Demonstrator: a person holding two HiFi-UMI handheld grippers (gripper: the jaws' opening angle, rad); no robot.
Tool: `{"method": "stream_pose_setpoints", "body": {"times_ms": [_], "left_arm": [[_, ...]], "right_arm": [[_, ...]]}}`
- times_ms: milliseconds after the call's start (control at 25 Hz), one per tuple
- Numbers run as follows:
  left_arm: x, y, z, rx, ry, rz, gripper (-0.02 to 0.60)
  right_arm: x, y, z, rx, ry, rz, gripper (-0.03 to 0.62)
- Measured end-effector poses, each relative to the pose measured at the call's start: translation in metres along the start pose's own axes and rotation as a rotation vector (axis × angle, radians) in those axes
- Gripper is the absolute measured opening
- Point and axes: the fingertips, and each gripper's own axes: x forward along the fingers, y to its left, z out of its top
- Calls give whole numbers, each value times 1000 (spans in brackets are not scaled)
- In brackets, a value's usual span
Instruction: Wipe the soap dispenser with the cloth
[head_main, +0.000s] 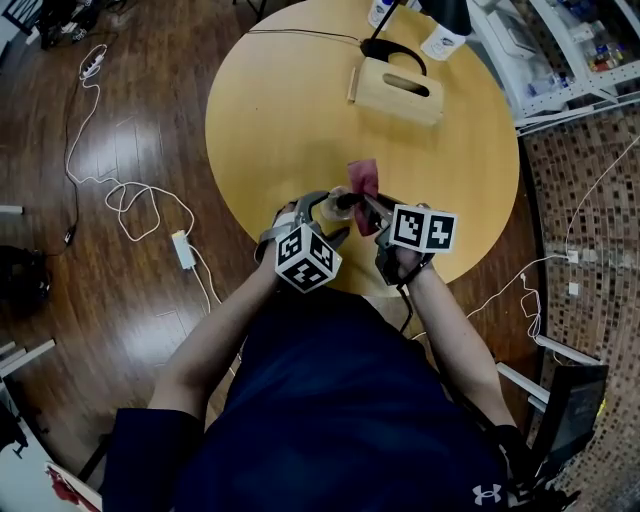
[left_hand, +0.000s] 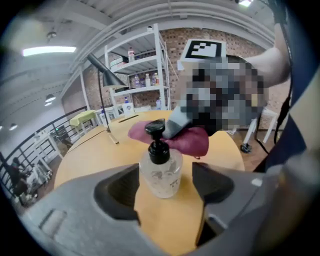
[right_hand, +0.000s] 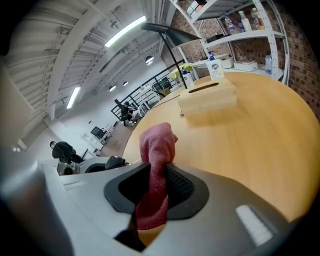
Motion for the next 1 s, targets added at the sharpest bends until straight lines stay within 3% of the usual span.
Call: {"method": "stream_pose_setpoints", "body": {"times_ms": [120,200,280,480,560,680,880,1000], "left_arm": [[8,6,-2,-24,44,70,308],[13,8,-2,-15,63,57,304],[16,8,-1,32,60,0,304],[17,4,2,274,59,-239,302],[16,4,2,315,72,-274,305],[12,6,2,239,70,-203,327],[3,9,4,-62,26,2,328],[9,6,6,-77,34,12,293]], "right_arm": [[1,3,-1,-7,1,4,92],[-4,6,-12,-1,14,18,92],[-8,10,-24,5,36,35,92],[-15,5,-28,20,46,36,92],[-11,-1,-16,20,29,26,92],[-4,-3,-1,-3,15,17,92],[-7,5,-11,-7,7,33,92],[-12,9,-26,15,30,50,91]]}}
